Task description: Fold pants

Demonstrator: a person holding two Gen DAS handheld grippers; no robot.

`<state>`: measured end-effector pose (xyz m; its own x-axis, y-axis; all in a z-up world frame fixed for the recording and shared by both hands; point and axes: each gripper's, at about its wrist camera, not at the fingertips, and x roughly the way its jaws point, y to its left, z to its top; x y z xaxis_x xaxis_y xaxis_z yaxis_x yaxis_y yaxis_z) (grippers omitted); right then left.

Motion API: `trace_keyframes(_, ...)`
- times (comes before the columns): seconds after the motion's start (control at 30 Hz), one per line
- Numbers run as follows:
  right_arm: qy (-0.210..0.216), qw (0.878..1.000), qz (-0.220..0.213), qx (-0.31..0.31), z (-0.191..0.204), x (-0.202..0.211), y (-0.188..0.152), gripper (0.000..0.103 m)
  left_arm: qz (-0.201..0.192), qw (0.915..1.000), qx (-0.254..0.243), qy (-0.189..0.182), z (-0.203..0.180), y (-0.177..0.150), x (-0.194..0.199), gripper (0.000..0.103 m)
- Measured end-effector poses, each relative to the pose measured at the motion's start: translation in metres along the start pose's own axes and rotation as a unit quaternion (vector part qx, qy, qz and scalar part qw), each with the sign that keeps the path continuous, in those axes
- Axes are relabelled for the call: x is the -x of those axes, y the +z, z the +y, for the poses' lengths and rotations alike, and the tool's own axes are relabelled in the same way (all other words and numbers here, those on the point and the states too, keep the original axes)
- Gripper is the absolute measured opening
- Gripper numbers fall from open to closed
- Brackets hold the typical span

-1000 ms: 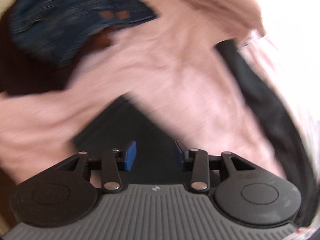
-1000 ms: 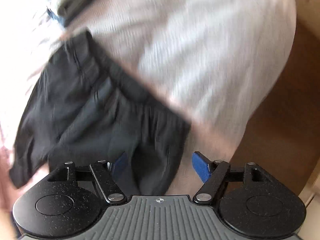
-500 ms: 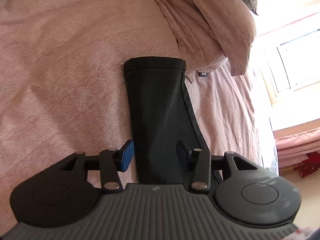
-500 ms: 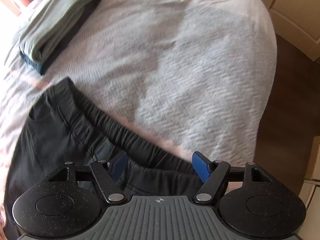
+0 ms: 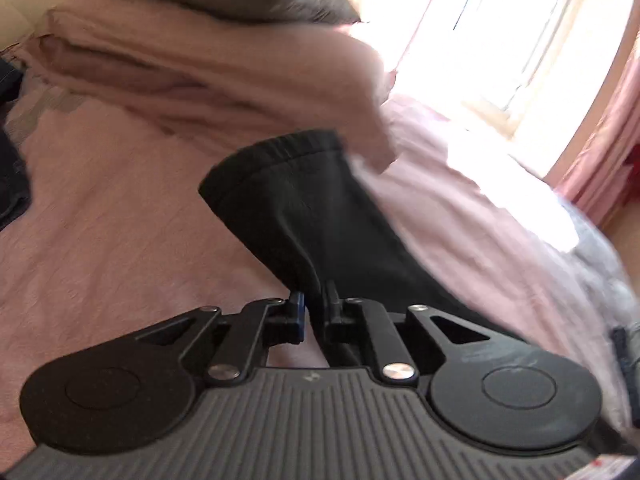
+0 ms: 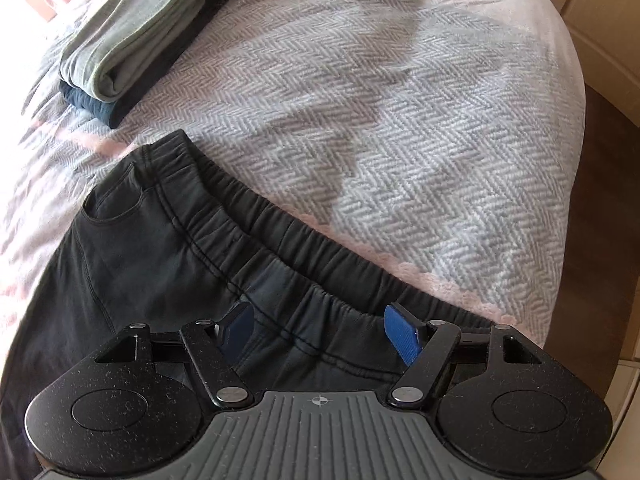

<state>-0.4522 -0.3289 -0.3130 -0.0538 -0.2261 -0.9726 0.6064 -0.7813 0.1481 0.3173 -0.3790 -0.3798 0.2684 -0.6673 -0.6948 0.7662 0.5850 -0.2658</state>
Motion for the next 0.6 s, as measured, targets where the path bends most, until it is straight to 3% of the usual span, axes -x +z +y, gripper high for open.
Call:
trace_keyframes(0.07,0.002,1.0,0.006,0.0,0.003,-0.001,-0.002,0.069,0.062,0.9943,0.001,0.086,0.02,-0.012,-0.034,0.019)
trace_keyframes(0.1,0.005,1.0,0.006,0.003,0.004,0.001,-0.004,0.069,0.068,0.9937,0.02,0.087,0.031,-0.014,-0.04,0.032)
trace_keyframes(0.17,0.013,1.0,-0.006,0.016,0.005,0.008,-0.008,0.069,0.053,0.9927,0.057,0.093,0.037,-0.007,-0.034,0.032)
trace_keyframes(0.27,0.024,0.997,-0.038,0.059,0.005,0.021,-0.013,0.069,0.035,0.9949,0.052,0.078,0.031,0.001,-0.009,0.032)
trace_keyframes(0.37,0.06,0.991,-0.069,0.103,0.005,0.03,-0.015,0.069,0.053,0.9952,0.043,0.07,0.025,-0.001,0.018,0.033)
trace_keyframes(0.5,0.133,0.973,-0.086,0.168,0.012,0.023,-0.003,0.049,0.078,0.9941,0.059,0.048,0.011,-0.015,0.067,0.034)
trace_keyframes(0.6,0.177,0.954,-0.085,0.226,0.021,0.008,0.017,0.046,0.085,0.9922,0.085,0.035,0.004,-0.038,0.112,0.043)
